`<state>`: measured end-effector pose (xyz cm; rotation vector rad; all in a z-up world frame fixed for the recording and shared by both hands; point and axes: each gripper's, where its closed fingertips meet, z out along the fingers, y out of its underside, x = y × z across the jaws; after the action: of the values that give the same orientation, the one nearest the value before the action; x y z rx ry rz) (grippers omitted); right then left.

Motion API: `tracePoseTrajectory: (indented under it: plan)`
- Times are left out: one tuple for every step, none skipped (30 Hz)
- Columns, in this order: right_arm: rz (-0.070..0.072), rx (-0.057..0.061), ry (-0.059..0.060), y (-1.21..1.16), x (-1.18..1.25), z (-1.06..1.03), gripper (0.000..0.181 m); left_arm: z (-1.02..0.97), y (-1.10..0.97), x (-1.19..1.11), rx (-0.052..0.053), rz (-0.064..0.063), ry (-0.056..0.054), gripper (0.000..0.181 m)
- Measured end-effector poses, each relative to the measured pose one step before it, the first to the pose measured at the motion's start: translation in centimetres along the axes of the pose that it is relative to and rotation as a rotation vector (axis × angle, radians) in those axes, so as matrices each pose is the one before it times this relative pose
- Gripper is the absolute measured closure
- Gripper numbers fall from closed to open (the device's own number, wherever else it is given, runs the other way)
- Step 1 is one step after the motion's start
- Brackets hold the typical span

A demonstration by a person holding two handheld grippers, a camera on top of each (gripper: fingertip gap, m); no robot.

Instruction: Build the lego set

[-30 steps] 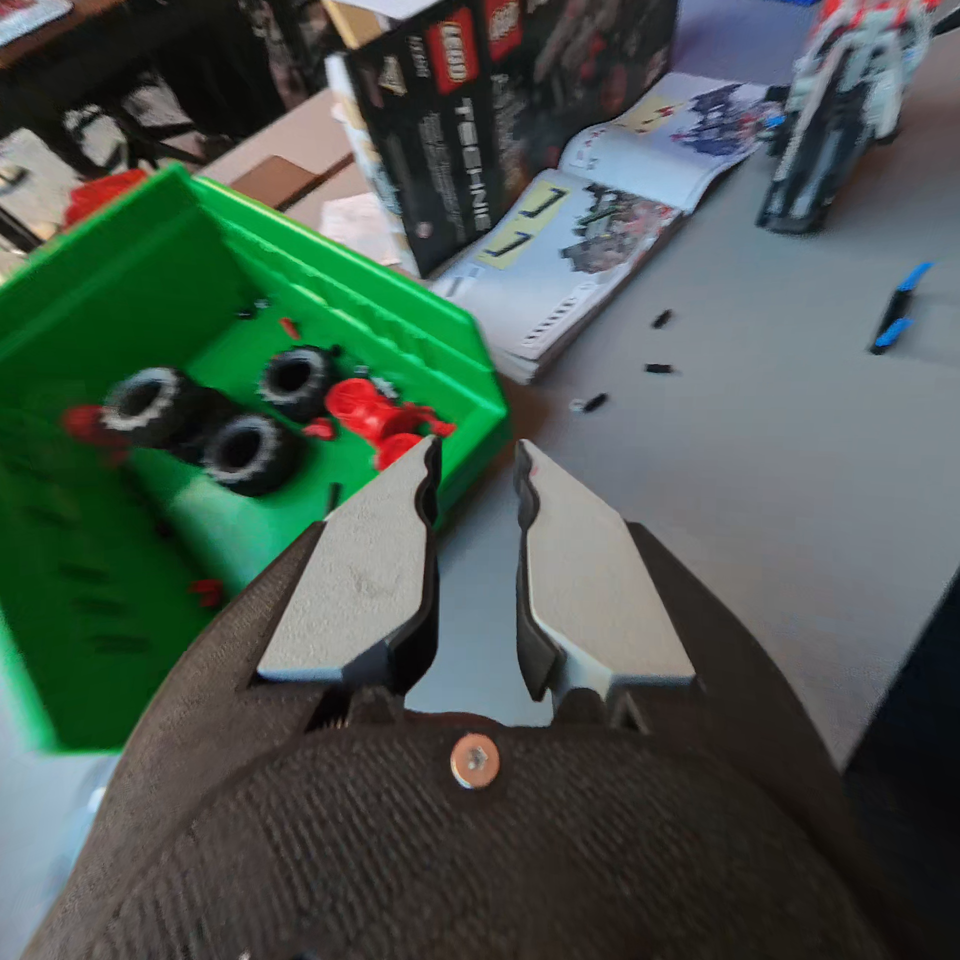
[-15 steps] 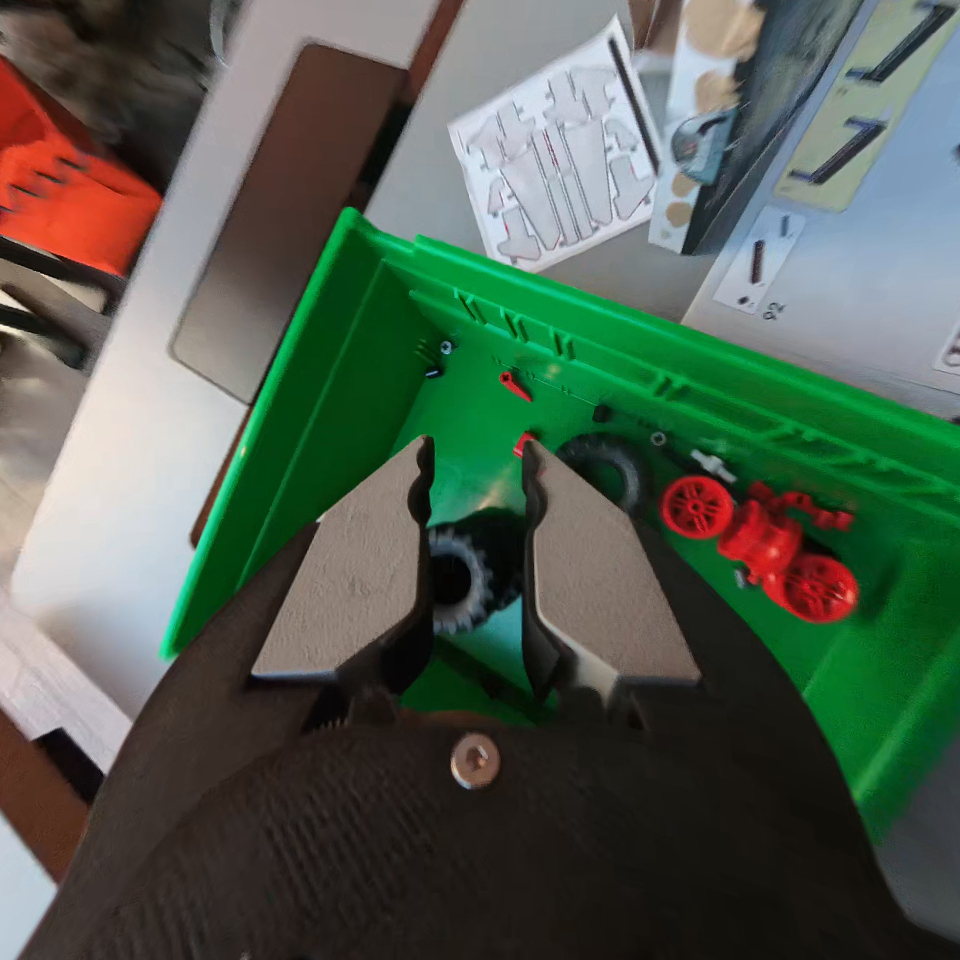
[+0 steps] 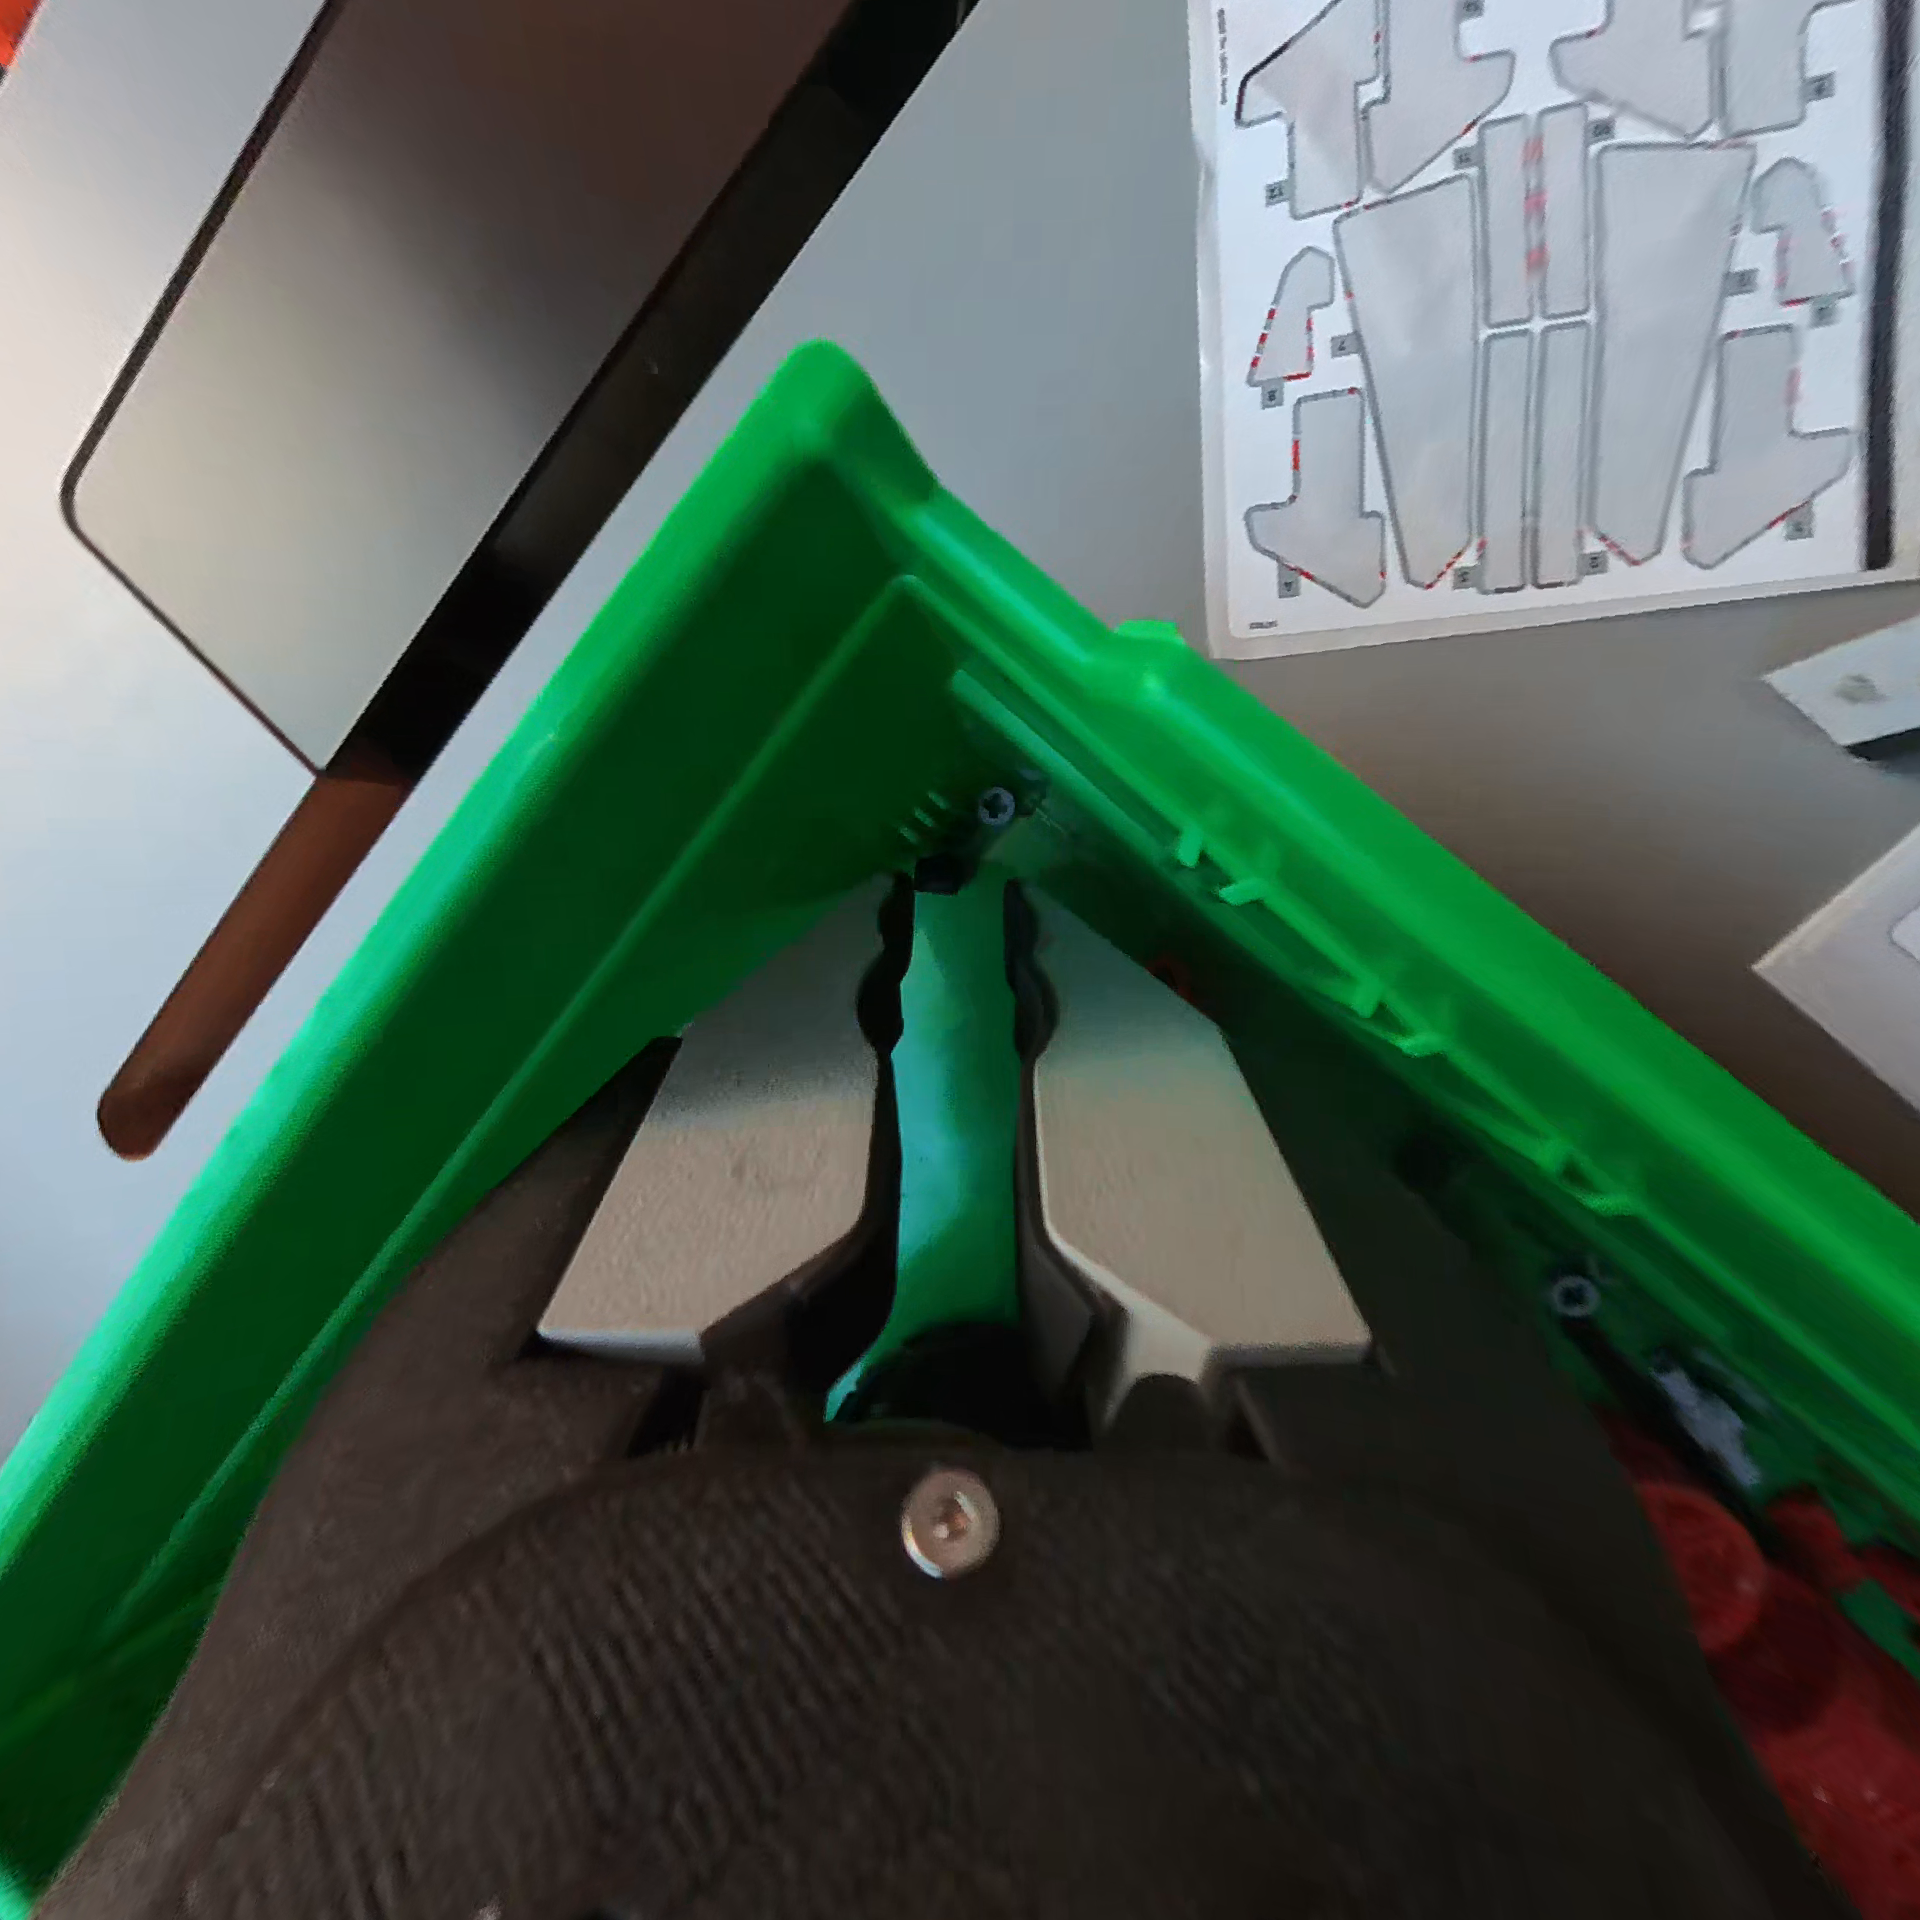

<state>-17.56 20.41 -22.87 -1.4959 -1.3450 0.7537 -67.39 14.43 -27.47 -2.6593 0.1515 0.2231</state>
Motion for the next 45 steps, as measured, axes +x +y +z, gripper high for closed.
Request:
tracePoseTrajectory:
  plan:
    - [0.0018, 0.0121, -0.0015, -0.150, 0.006, -0.120, 0.142, 0.065, 0.026, -0.164, -0.0090, 0.0128, -0.0231, 0.170]
    - [0.0026, 0.0123, -0.0017, -0.139, 0.001, -0.134, 0.143, 0.036, -0.043, -0.087, -0.0003, 0.0157, -0.0166, 0.172]
    - [0.0031, 0.0114, -0.0018, -0.135, 0.010, -0.118, 0.144, 0.081, 0.028, 0.064, -0.0035, 0.0135, -0.0030, 0.172]
    - [0.0031, 0.0098, -0.0020, -0.125, 0.011, -0.099, 0.144, 0.116, 0.071, 0.063, -0.0096, 0.0096, 0.0019, 0.171]
    - [0.0024, 0.0076, -0.0027, -0.087, -0.003, -0.081, 0.145, 0.155, 0.097, 0.031, -0.0129, 0.0048, 0.0026, 0.172]
    - [0.0017, 0.0054, -0.0027, -0.073, -0.018, -0.053, 0.145, 0.063, -0.017, -0.015, -0.0043, 0.0045, 0.0018, 0.172]
    - [0.0015, 0.0036, -0.0027, -0.035, -0.013, -0.038, 0.146, 0.038, -0.006, -0.030, -0.0040, 0.0005, 0.0085, 0.174]
    - [0.0011, 0.0037, -0.0017, -0.050, -0.007, -0.034, 0.146, 0.084, 0.189, -0.109, -0.0136, -0.0072, 0.0108, 0.178]
    - [0.0003, 0.0052, -0.0003, -0.064, -0.005, -0.058, 0.147, -0.006, -0.013, 0.002, 0.0054, -0.0092, 0.0246, 0.178]
    - [-0.0001, 0.0061, 0.0005, -0.071, 0.012, -0.070, 0.147, -0.022, 0.286, -0.130, -0.0090, -0.0153, 0.0215, 0.181]
    - [-0.0001, 0.0057, 0.0000, -0.073, -0.008, -0.056, 0.147, -0.081, 0.213, 0.022, 0.0016, -0.0144, 0.0294, 0.181]
    - [-0.0001, 0.0046, -0.0006, -0.059, 0.000, -0.051, 0.148, -0.115, 0.236, 0.080, 0.0024, -0.0050, 0.0286, 0.181]
    - [0.0004, 0.0025, -0.0008, -0.024, -0.007, -0.020, 0.148, -0.138, 0.301, 0.010, 0.0020, 0.0033, 0.0147, 0.181]
    - [0.0009, 0.0005, -0.0016, -0.012, -0.015, -0.007, 0.148, -0.144, 0.355, -0.050, -0.0032, 0.0001, 0.0029, 0.181]
    - [0.0009, -0.0008, -0.0013, 0.020, 0.002, 0.013, 0.148, -0.154, 0.357, 0.054, -0.0060, -0.0002, 0.0055, 0.181]
    - [0.0003, -0.0007, -0.0015, 0.008, -0.016, 0.006, 0.148, -0.154, 0.306, 0.054, -0.0057, 0.0001, 0.0047, 0.181]
    - [0.0002, -0.0014, -0.0022, 0.020, -0.029, 0.023, 0.148, -0.139, 0.112, 0.110, 0.0046, 0.0005, 0.0066, 0.181]
    - [0.0004, -0.0027, -0.0023, 0.036, -0.024, 0.026, 0.148, -0.171, -0.062, 0.140, 0.0108, -0.0007, 0.0077, 0.181]
    - [-0.0001, -0.0024, -0.0011, 0.032, -0.014, 0.026, 0.148, -0.179, -0.145, 0.123, 0.0104, -0.0062, 0.0053, 0.181]
    - [-0.0007, -0.0015, -0.0001, 0.012, -0.012, 0.015, 0.148, -0.155, -0.070, 0.065, -0.0016, -0.0090, 0.0026, 0.181]
    - [-0.0012, -0.0006, 0.0010, 0.010, -0.002, 0.013, 0.149, -0.146, -0.077, 0.079, -0.0027, 0.0004, 0.0041, 0.181]
    - [-0.0014, 0.0000, 0.0008, -0.002, -0.008, -0.006, 0.149, -0.196, 0.027, -0.073, -0.0075, 0.0091, -0.0028, 0.178]
    - [-0.0014, 0.0009, 0.0002, -0.012, -0.015, -0.009, 0.149, -0.258, 0.002, -0.252, -0.0059, 0.0130, -0.0099, 0.177]
    - [-0.0012, 0.0012, 0.0001, -0.013, -0.006, -0.014, 0.150, -0.307, -0.035, -0.190, -0.0006, 0.0123, -0.0030, 0.176]
    - [-0.0008, 0.0008, 0.0006, -0.009, -0.003, -0.008, 0.150, -0.302, 0.047, -0.078, -0.0046, -0.0001, 0.0080, 0.173]
    - [-0.0003, 0.0004, 0.0003, -0.004, -0.001, -0.008, 0.151, -0.283, 0.069, 0.122, -0.0069, -0.0069, 0.0217, 0.169]
    - [0.0004, -0.0006, -0.0005, 0.006, -0.001, 0.008, 0.151, -0.233, 0.108, 0.217, -0.0077, -0.0054, 0.0250, 0.163]
    - [0.0008, -0.0012, -0.0013, 0.021, -0.009, 0.017, 0.151, -0.154, 0.167, -0.057, -0.0108, -0.0047, 0.0041, 0.159]
    - [0.0009, -0.0009, -0.0014, 0.011, -0.008, 0.007, 0.151, -0.071, 0.193, 0.063, -0.0107, 0.0074, 0.0078, 0.161]
    - [0.0007, 0.0002, -0.0006, -0.002, -0.003, 0.004, 0.151, 0.008, 0.230, 0.230, -0.0106, 0.0200, 0.0122, 0.163]
    - [0.0004, 0.0011, 0.0000, -0.019, 0.001, -0.014, 0.151, 0.059, 0.207, 0.056, -0.0103, 0.0246, -0.0035, 0.165]
    - [0.0005, 0.0013, -0.0001, -0.009, 0.010, -0.017, 0.151, 0.102, 0.151, -0.110, -0.0106, 0.0244, -0.0163, 0.166]
    - [0.0005, 0.0012, 0.0002, -0.011, 0.003, -0.010, 0.151, 0.112, -0.023, 0.141, -0.0036, 0.0183, 0.0002, 0.162]
    - [-0.0002, 0.0012, 0.0004, -0.022, 0.002, -0.015, 0.151, 0.081, -0.213, 0.212, 0.0047, 0.0058, 0.0061, 0.162]
    - [-0.0004, 0.0006, 0.0001, -0.009, -0.005, 0.002, 0.152, 0.109, -0.188, 0.236, 0.0003, -0.0003, 0.0101, 0.161]
    - [-0.0004, 0.0001, 0.0002, 0.001, -0.003, -0.011, 0.152, 0.193, -0.010, 0.143, -0.0114, -0.0039, 0.0056, 0.160]
    - [-0.0008, 0.0010, 0.0007, -0.012, -0.003, -0.007, 0.152, 0.289, 0.213, 0.030, -0.0255, -0.0013, -0.0017, 0.160]
    - [-0.0008, 0.0019, 0.0011, -0.028, 0.008, -0.022, 0.152, 0.340, 0.412, -0.085, -0.0363, 0.0085, -0.0103, 0.160]
    - [-0.0002, 0.0018, 0.0008, -0.030, -0.002, -0.013, 0.152, 0.296, 0.378, -0.368, -0.0338, 0.0168, -0.0304, 0.160]
    - [0.0005, 0.0008, 0.0003, -0.004, 0.013, -0.011, 0.152, 0.247, 0.285, -0.283, -0.0274, 0.0129, -0.0237, 0.160]
    - [0.0007, 0.0006, 0.0000, -0.005, 0.007, -0.003, 0.152, 0.048, -0.201, -0.046, 0.0044, -0.0009, -0.0023, 0.161]
    - [0.0005, 0.0013, 0.0002, -0.022, 0.005, -0.012, 0.153, -0.030, -0.357, -0.070, 0.0125, -0.0077, 0.0000, 0.162]
    - [0.0001, 0.0011, -0.0004, -0.010, -0.002, -0.011, 0.152, 0.052, -0.203, -0.034, 0.0031, -0.0027, 0.0024, 0.163]
    - [0.0001, -0.0002, -0.0010, -0.007, -0.013, -0.004, 0.153, 0.132, -0.050, 0.035, -0.0051, 0.0035, 0.0039, 0.164]
    - [0.0001, -0.0007, -0.0012, 0.008, -0.010, 0.006, 0.152, 0.099, -0.099, 0.070, -0.0023, 0.0048, 0.0053, 0.166]
